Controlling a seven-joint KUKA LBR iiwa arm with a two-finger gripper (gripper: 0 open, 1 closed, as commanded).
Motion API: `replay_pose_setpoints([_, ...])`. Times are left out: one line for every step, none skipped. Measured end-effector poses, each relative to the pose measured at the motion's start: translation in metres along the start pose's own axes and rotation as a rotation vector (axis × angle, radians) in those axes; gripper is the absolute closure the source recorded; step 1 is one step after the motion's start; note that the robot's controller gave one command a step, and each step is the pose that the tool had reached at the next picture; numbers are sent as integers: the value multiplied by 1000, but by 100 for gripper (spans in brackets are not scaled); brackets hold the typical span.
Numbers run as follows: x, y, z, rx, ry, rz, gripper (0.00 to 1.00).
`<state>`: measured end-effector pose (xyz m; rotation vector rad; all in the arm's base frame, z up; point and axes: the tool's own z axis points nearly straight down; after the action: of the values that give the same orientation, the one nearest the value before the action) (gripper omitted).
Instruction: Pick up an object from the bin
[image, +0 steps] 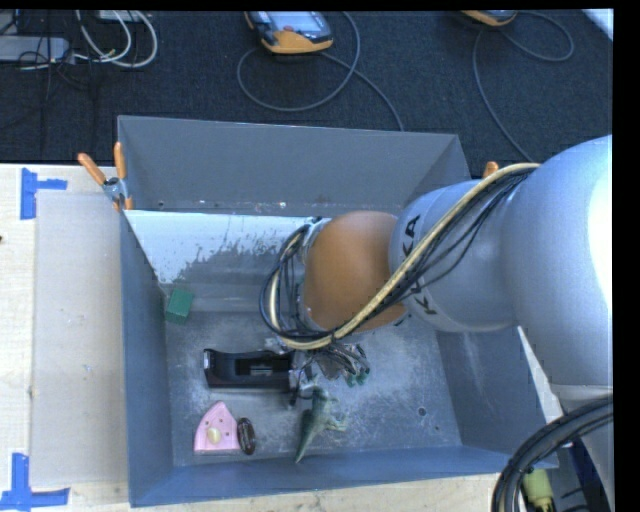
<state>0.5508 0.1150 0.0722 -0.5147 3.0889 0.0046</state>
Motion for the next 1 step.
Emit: replay_pose_setpoints([0, 0, 0, 0, 0, 1, 100])
